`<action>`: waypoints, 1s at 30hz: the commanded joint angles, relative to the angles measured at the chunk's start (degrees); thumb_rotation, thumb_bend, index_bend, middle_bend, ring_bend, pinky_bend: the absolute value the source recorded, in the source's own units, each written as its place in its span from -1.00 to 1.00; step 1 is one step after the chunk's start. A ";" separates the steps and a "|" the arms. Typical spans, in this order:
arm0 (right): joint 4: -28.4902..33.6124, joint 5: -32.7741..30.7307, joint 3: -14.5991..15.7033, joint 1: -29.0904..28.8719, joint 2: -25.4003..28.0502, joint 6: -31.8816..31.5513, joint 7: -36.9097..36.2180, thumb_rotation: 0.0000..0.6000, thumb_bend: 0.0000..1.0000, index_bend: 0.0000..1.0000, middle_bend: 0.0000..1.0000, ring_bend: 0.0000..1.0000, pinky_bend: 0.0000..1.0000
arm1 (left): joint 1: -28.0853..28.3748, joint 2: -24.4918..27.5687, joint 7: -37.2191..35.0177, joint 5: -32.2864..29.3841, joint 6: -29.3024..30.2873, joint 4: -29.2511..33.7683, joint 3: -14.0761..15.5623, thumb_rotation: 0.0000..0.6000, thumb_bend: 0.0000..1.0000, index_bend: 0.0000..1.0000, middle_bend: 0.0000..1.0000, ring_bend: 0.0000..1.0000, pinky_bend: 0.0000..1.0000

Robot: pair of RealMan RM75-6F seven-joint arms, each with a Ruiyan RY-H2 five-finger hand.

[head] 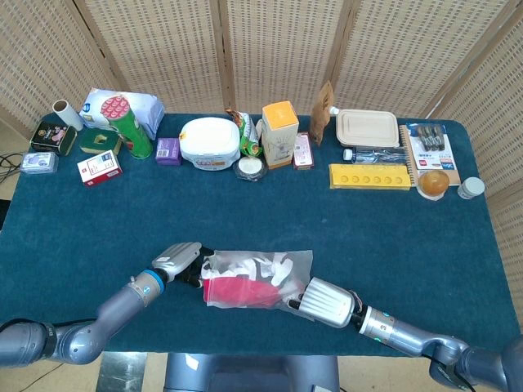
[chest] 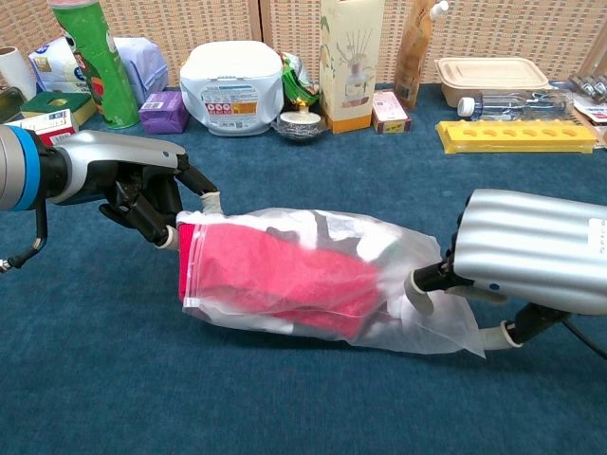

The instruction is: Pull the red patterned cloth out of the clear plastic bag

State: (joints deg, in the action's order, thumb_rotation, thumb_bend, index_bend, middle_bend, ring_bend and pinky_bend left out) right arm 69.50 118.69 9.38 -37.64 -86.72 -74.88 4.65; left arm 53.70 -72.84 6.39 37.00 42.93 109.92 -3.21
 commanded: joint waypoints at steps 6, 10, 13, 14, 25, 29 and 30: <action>0.05 -0.91 -0.32 -0.30 -0.49 0.30 0.24 1.00 -0.40 0.02 0.71 1.00 1.00 | 0.00 0.09 0.00 0.32 0.00 0.11 0.06 1.00 0.08 0.66 1.00 1.00 0.95; 0.12 -1.14 -0.25 -0.51 -0.44 0.66 0.45 1.00 -0.32 -0.01 0.71 1.00 1.00 | 0.07 0.08 -0.01 0.32 -0.06 0.20 0.04 1.00 0.08 0.66 1.00 1.00 0.95; 0.07 -1.27 -0.13 -0.62 -0.48 1.00 0.71 1.00 -0.25 -0.07 0.71 1.00 1.00 | 0.16 0.06 0.04 0.34 -0.11 0.24 0.03 1.00 0.08 0.66 1.00 1.00 0.95; 0.08 -1.31 -0.08 -0.63 -0.51 1.09 0.72 1.00 -0.23 -0.07 0.71 1.00 1.00 | 0.18 0.05 0.03 0.33 -0.10 0.25 0.01 1.00 0.09 0.66 1.00 1.00 0.95; 0.14 -2.14 0.33 -0.90 -0.75 1.72 0.03 1.00 0.01 0.01 0.73 1.00 1.00 | 0.65 0.02 0.03 0.08 -0.23 0.41 -0.27 1.00 0.15 0.66 1.00 1.00 0.95; 0.22 -2.18 0.42 -0.94 -0.82 1.50 -0.11 1.00 0.03 0.07 0.74 1.00 1.00 | 0.70 -0.03 -0.02 0.23 -0.06 0.62 -0.39 1.00 0.16 0.66 1.00 1.00 0.95; 0.33 -2.23 0.48 -0.95 -0.87 1.47 -0.29 1.00 0.04 0.09 0.75 1.00 1.00 | 0.67 -0.03 -0.02 0.36 0.03 0.71 -0.40 1.00 0.16 0.66 1.00 1.00 0.95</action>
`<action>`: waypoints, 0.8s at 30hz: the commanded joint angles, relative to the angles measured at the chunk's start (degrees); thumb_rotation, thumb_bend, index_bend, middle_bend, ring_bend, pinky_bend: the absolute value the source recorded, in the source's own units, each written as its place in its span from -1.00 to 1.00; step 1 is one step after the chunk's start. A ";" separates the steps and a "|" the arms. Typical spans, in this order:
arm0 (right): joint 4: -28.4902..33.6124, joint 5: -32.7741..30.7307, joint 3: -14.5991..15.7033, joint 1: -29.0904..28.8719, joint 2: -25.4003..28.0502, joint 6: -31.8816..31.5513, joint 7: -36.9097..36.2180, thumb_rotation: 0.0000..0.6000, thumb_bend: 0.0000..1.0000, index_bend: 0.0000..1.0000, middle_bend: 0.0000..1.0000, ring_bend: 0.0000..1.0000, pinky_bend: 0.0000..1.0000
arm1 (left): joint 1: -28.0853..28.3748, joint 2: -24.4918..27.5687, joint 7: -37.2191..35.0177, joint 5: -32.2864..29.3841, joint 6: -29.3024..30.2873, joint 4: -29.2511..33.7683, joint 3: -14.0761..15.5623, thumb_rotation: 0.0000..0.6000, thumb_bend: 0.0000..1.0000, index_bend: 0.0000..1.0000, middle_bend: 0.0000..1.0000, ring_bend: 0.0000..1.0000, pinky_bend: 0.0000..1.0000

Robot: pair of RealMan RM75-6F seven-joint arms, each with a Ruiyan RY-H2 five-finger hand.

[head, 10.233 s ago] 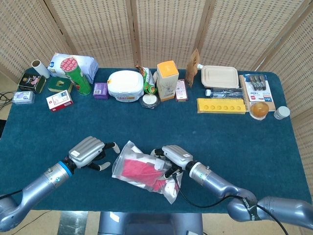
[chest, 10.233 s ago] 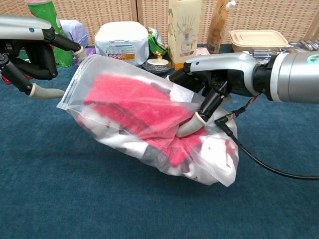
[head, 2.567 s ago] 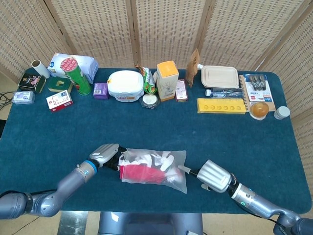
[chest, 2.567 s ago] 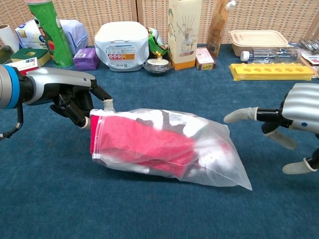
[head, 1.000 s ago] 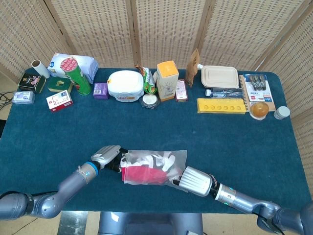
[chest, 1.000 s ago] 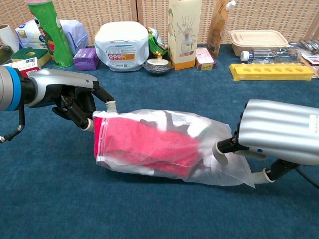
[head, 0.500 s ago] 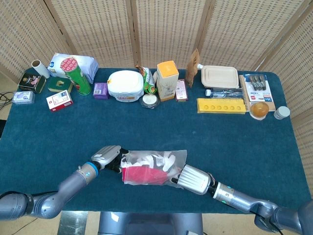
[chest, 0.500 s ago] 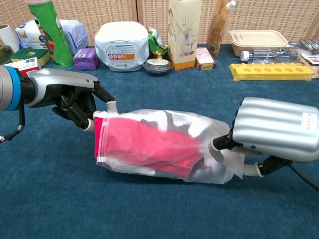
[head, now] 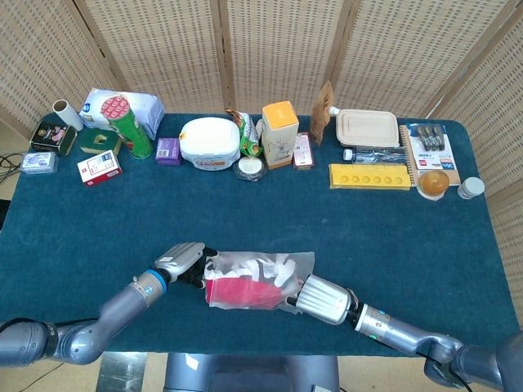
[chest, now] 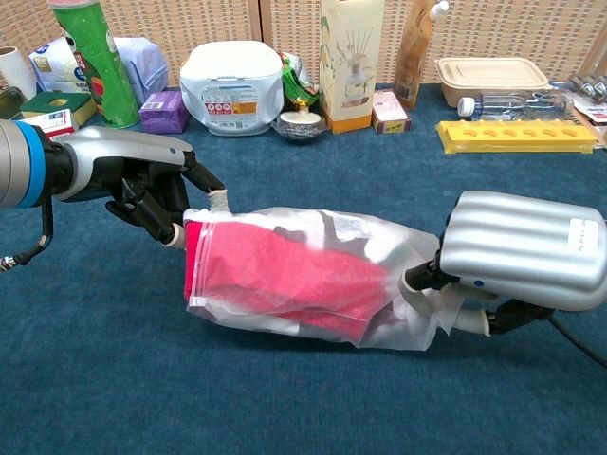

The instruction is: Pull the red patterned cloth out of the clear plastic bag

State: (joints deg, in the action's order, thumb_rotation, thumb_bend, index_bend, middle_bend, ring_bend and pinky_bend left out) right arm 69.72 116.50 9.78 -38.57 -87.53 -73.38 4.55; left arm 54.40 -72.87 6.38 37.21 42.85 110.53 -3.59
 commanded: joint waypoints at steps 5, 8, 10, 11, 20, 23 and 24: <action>0.00 -0.01 0.17 -0.11 -0.41 -0.29 -0.48 1.00 0.05 0.19 0.79 1.00 1.00 | -0.46 0.09 -0.18 1.04 0.51 0.43 0.09 1.00 0.16 0.66 1.00 1.00 0.95; -0.22 0.08 0.28 -0.13 -0.63 -0.53 -0.68 1.00 0.07 0.25 0.82 1.00 1.00 | -0.83 0.20 -0.34 1.68 0.83 0.48 0.15 1.00 0.16 0.66 1.00 1.00 0.95; -0.51 0.03 0.36 -0.02 -0.77 -0.85 -0.98 1.00 0.08 0.29 0.84 1.00 1.00 | -1.19 0.24 -0.54 2.19 1.14 0.34 0.15 1.00 0.16 0.66 1.00 1.00 0.95; -0.63 0.04 0.39 0.02 -0.79 -0.98 -1.00 1.00 0.08 0.32 0.85 1.00 1.00 | -1.34 0.24 -0.70 2.40 1.21 0.28 0.10 1.00 0.17 0.66 1.00 1.00 0.95; -0.41 -0.35 1.16 0.32 0.65 -0.36 -0.06 1.00 0.09 0.40 0.91 1.00 1.00 | -3.21 1.25 -2.58 5.27 1.90 -0.04 -0.54 1.00 0.17 0.66 1.00 1.00 0.95; 0.16 -0.73 1.25 0.52 1.51 -0.10 0.57 1.00 0.10 0.40 0.92 1.00 1.00 | -4.06 2.05 -3.42 6.59 2.12 -0.09 -0.80 1.00 0.17 0.66 1.00 1.00 0.95; 0.31 -0.89 1.23 0.57 1.76 -0.01 0.74 1.00 0.10 0.40 0.92 1.00 1.00 | -4.29 2.24 -3.73 6.87 2.12 -0.13 -0.90 1.00 0.17 0.66 1.00 1.00 0.95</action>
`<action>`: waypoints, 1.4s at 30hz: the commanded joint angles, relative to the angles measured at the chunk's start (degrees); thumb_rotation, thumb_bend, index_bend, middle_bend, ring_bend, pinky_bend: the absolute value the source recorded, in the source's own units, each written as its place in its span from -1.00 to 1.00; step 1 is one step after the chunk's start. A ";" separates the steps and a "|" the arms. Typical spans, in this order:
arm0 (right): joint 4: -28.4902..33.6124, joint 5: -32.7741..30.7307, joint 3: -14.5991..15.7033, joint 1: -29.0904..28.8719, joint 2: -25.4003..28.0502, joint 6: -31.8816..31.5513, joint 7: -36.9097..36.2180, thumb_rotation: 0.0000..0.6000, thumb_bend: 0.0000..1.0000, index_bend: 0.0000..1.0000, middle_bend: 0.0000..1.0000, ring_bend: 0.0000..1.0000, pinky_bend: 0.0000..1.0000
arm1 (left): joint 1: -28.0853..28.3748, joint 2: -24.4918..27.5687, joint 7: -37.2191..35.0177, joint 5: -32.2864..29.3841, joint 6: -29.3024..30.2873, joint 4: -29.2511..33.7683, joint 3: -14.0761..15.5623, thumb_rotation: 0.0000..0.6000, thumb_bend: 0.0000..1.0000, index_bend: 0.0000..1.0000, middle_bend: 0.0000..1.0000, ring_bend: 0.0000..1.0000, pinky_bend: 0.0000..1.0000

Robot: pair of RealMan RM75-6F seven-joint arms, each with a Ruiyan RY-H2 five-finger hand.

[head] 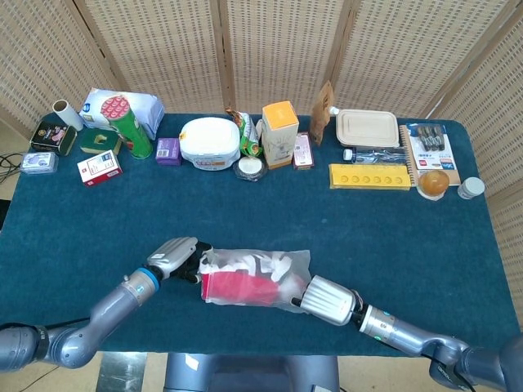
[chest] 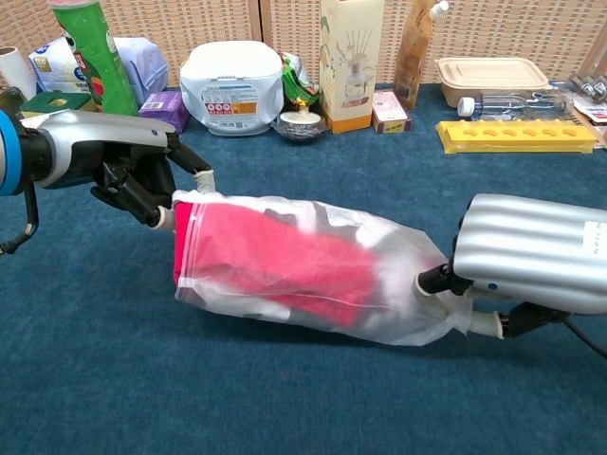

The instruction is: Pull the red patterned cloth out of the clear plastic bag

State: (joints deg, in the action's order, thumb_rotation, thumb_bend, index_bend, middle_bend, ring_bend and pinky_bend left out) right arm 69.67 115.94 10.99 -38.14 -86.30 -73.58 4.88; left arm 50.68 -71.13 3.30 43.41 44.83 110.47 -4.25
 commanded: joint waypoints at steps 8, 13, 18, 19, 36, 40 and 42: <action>1.72 -1.24 -0.36 0.48 2.94 0.25 1.76 1.00 0.11 0.40 0.92 1.00 1.00 | -1.94 1.87 -2.64 2.80 -0.22 -0.33 -1.03 1.00 0.17 0.66 1.00 1.00 0.95; 2.36 -2.27 -0.68 1.17 4.68 0.08 2.60 1.00 0.12 0.40 0.92 1.00 1.00 | -2.95 3.36 -4.12 4.76 -0.20 0.21 -1.84 1.00 0.17 0.66 1.00 1.00 0.95; 2.46 -3.27 -1.00 1.72 6.11 0.22 3.08 1.00 0.12 0.40 0.92 1.00 1.00 | -4.36 5.86 -5.78 7.23 0.44 1.40 -2.77 1.00 0.17 0.66 1.00 1.00 0.95; 2.49 -3.33 -1.02 1.76 6.23 0.26 3.12 1.00 0.12 0.40 0.92 1.00 1.00 | -4.52 6.15 -6.03 7.51 0.44 1.52 -2.86 1.00 0.17 0.66 1.00 1.00 0.95; 2.05 -6.37 -1.76 4.11 10.21 0.26 4.20 1.00 0.12 0.40 0.93 1.00 1.00 | -10.06 15.07 -14.07 14.95 1.90 2.82 -5.56 1.00 0.17 0.66 1.00 1.00 0.95; 1.68 -7.11 -1.81 4.72 10.84 0.62 4.25 1.00 0.12 0.40 0.93 1.00 1.00 | -11.20 17.23 -15.20 15.42 2.04 1.73 -5.77 1.00 0.17 0.66 1.00 1.00 0.95; 1.63 -7.16 -1.96 4.85 10.93 0.53 4.26 1.00 0.12 0.40 0.92 1.00 1.00 | -11.50 17.39 -15.73 15.24 1.89 0.93 -5.87 1.00 0.17 0.66 1.00 1.00 0.95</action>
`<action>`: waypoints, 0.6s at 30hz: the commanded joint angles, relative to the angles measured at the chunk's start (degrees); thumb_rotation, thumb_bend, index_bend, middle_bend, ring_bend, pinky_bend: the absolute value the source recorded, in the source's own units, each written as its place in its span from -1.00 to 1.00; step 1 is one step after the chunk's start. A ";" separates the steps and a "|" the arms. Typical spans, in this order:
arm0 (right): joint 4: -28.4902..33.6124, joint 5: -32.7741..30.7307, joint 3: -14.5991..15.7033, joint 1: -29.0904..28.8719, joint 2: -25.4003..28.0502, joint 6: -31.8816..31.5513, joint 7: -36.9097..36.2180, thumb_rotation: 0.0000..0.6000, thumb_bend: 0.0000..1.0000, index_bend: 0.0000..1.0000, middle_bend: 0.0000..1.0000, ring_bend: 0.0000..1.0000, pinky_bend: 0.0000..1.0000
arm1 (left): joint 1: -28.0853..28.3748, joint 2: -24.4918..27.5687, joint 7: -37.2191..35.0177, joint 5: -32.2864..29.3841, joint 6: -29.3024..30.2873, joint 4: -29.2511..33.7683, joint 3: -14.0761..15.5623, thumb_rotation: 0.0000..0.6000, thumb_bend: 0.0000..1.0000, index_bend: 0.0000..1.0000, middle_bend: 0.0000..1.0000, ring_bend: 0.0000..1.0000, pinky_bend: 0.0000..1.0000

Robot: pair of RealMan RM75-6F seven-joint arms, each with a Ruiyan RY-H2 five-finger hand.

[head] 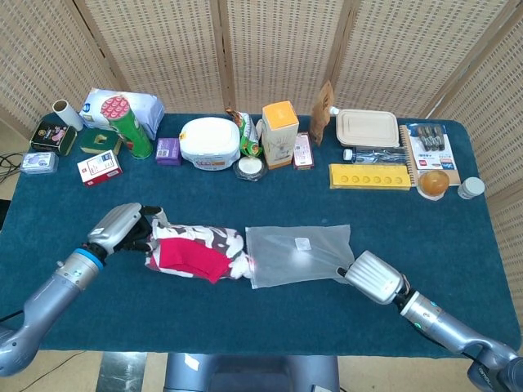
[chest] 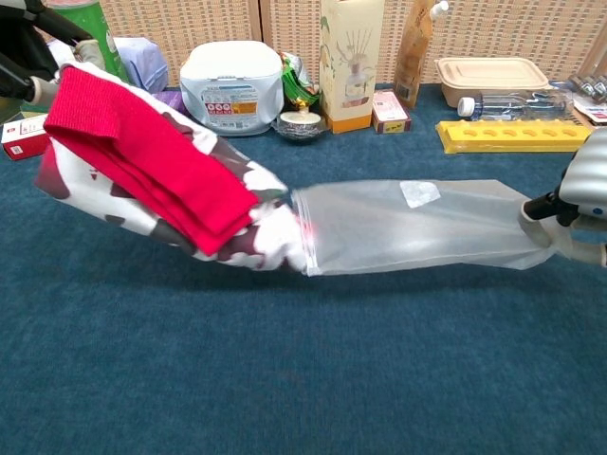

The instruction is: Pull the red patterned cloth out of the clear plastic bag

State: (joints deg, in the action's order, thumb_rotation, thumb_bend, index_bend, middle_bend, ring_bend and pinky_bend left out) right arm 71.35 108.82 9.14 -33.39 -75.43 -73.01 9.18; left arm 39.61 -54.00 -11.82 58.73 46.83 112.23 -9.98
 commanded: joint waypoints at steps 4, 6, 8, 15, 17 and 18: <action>0.15 -0.26 -0.42 0.13 0.24 0.36 0.29 1.00 0.12 0.40 0.93 1.00 1.00 | -0.45 -0.79 -1.31 -0.68 -0.96 -2.57 -0.22 1.00 0.17 0.66 1.00 1.00 0.95; 0.48 -0.31 -0.52 0.13 0.35 0.58 0.41 1.00 0.12 0.40 0.93 1.00 1.00 | -0.25 -1.86 -1.36 -0.92 -1.28 -3.51 -0.32 1.00 0.17 0.66 1.00 1.00 0.95; 0.77 -0.48 -0.72 0.17 0.48 0.76 0.77 1.00 0.10 0.39 0.91 1.00 1.00 | -0.01 -2.81 -1.43 -1.06 -1.42 -4.08 -0.57 1.00 0.17 0.66 1.00 1.00 0.95; 1.83 -2.40 -2.40 0.83 1.43 0.61 2.59 1.00 -0.19 -0.19 0.51 0.98 1.00 | 1.88 -7.05 -1.58 -1.00 -0.86 -5.64 -3.06 1.00 0.07 0.45 1.00 0.96 0.83; 2.23 -3.00 -2.78 1.10 1.76 0.54 2.76 1.00 -0.34 -0.38 0.34 0.89 1.00 | 2.39 -7.73 -1.55 -0.76 -1.05 -5.65 -3.51 1.00 -0.03 0.19 0.87 0.74 0.76; 2.34 -3.19 -2.97 1.20 1.85 0.38 2.81 1.00 -0.43 -0.48 0.23 0.80 0.98 | 2.59 -7.89 -1.61 -0.72 -1.27 -5.56 -3.67 1.00 -0.08 0.06 0.74 0.59 0.70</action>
State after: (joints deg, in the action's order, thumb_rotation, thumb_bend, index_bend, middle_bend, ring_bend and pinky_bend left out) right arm 73.51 105.85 6.39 -32.35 -73.75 -72.46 11.90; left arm 41.98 -61.68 -13.38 57.89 45.73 106.66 -13.44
